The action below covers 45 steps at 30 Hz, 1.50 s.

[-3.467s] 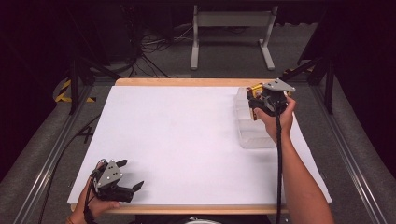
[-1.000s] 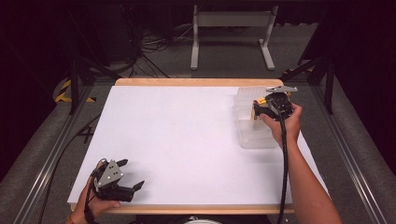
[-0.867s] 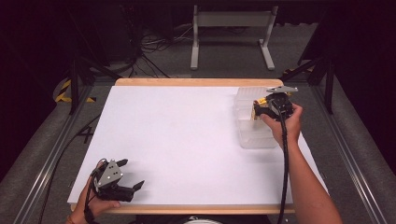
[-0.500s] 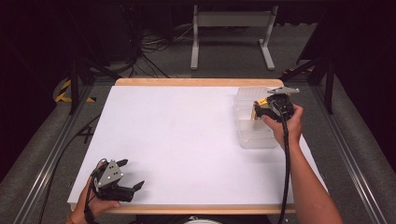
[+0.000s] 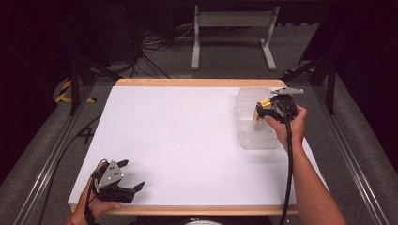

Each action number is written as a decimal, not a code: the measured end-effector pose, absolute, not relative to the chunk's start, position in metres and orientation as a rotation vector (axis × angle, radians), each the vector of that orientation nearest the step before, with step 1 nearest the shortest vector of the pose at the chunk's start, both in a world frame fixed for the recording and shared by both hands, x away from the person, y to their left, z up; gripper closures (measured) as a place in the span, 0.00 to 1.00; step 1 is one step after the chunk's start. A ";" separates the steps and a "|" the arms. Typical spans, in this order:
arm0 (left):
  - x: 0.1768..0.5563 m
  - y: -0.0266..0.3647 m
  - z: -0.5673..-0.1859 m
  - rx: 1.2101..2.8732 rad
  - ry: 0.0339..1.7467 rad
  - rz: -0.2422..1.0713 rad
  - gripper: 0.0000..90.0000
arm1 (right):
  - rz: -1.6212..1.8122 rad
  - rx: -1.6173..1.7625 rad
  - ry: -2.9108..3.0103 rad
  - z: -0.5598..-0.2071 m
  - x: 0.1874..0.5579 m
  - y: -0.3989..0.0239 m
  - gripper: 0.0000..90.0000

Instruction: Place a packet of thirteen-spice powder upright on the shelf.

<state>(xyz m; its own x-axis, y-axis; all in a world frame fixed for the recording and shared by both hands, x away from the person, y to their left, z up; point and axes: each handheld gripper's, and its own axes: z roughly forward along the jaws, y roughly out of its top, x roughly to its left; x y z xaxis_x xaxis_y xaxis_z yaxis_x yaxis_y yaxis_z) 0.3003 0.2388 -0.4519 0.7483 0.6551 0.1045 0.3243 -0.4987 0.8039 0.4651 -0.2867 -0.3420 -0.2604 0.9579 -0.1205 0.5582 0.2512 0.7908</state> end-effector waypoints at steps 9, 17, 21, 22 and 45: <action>0.300 0.239 -0.452 2.117 0.732 0.516 0.07 | 0.829 1.318 1.952 -0.337 0.455 -0.286 0.29; 0.300 0.238 -0.452 2.122 0.731 0.518 0.07 | 0.831 1.272 1.970 -0.336 0.446 -0.289 0.28; 0.301 0.238 -0.452 2.124 0.727 0.518 0.07 | 0.856 1.245 1.984 -0.334 0.441 -0.290 0.28; 0.301 0.238 -0.452 2.128 0.727 0.516 0.07 | 0.863 1.232 1.988 -0.333 0.440 -0.290 0.28; 0.303 0.236 -0.451 2.120 0.722 0.516 0.07 | 0.886 1.081 2.076 -0.330 0.405 -0.287 0.27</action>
